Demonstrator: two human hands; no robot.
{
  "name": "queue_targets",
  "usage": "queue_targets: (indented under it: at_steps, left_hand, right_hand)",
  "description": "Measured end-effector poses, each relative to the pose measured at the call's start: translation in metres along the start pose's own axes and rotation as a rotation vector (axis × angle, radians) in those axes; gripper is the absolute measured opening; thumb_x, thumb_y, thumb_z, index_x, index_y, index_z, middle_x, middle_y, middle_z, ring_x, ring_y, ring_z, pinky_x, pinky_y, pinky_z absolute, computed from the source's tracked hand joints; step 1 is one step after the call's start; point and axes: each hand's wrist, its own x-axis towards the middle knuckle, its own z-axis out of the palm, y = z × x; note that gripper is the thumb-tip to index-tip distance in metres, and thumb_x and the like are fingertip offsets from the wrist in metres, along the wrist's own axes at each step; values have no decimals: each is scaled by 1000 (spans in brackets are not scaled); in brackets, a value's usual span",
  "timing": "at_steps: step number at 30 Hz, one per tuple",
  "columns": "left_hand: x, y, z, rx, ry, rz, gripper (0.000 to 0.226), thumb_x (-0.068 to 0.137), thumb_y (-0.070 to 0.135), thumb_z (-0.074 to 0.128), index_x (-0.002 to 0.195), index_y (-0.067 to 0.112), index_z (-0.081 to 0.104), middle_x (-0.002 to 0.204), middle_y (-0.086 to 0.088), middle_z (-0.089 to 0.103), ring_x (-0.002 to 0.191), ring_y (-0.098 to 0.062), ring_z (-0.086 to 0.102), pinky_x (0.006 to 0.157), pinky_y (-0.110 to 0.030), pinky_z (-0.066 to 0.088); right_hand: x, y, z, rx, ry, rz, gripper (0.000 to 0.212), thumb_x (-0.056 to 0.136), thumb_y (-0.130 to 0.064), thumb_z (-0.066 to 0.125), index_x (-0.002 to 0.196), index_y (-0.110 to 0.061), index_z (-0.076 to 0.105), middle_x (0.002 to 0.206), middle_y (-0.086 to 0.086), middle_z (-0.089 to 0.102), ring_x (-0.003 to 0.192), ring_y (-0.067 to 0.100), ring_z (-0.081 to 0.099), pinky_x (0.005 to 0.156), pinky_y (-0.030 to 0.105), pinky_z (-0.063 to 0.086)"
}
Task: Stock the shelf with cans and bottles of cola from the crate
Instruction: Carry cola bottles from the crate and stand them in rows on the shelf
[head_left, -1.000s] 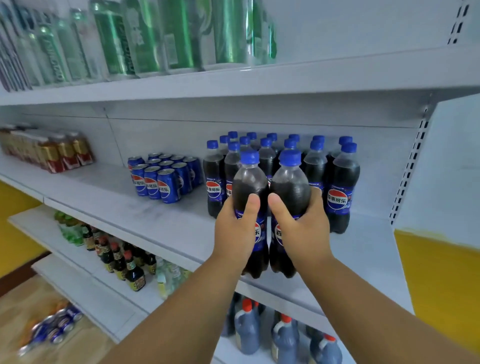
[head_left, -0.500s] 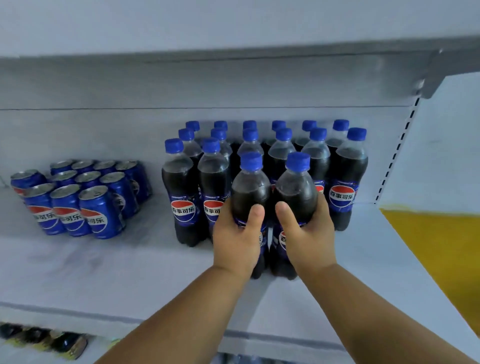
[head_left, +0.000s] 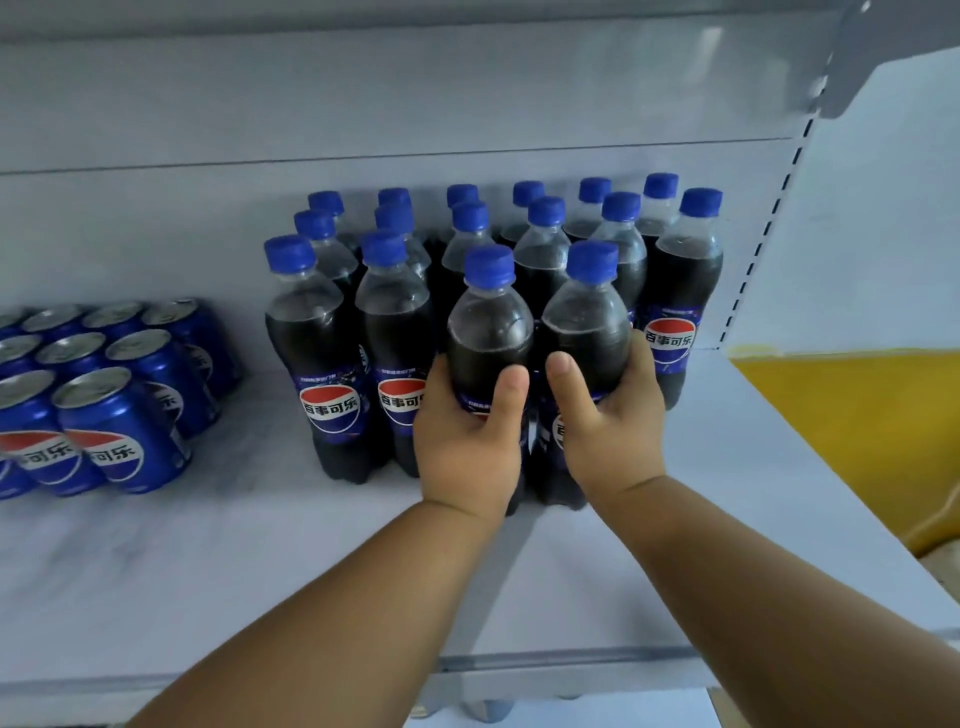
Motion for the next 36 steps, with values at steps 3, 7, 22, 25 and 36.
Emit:
queue_targets:
  at_steps: [3, 7, 22, 25, 36]
  left_hand:
    - [0, 4, -2, 46, -19, -11, 42, 69, 69, 56, 104, 45, 53, 91, 37, 61, 91, 27, 53, 75, 5, 36]
    - [-8, 0, -20, 276, -173, -46, 55, 82, 59, 66, 125, 28, 51, 97, 29, 57, 94, 2, 58, 72, 3, 36]
    - [-6, 8, -44, 1287, -327, 153, 55, 89, 65, 55, 112, 16, 47, 106, -3, 66, 92, -23, 66, 66, -28, 42]
    - [-1, 10, -40, 1369, -355, 141, 53, 90, 65, 53, 108, 15, 48, 100, -2, 67, 89, -23, 67, 64, -28, 42]
    - [21, 8, -28, 1306, -436, 19, 48, 91, 57, 59, 109, 13, 53, 98, -4, 64, 92, -29, 65, 67, -33, 41]
  right_hand:
    - [-1, 0, -4, -66, -29, 6, 36, 75, -51, 69, 102, -36, 50, 86, -41, 64, 85, -19, 61, 73, 0, 41]
    - [-13, 9, -19, -281, -177, 55, 40, 87, -50, 65, 114, -27, 47, 98, -22, 59, 93, -11, 57, 75, 7, 40]
    - [-17, 15, -22, -610, -201, 49, 49, 80, -40, 80, 117, -19, 57, 114, -1, 60, 98, 18, 60, 78, 30, 45]
    - [-13, 17, -18, -617, -198, 48, 50, 80, -41, 80, 118, -17, 57, 115, 0, 60, 102, 19, 59, 79, 29, 43]
    - [2, 22, -8, -606, -199, 100, 52, 80, -40, 81, 116, -13, 56, 117, 3, 60, 109, 23, 58, 83, 29, 43]
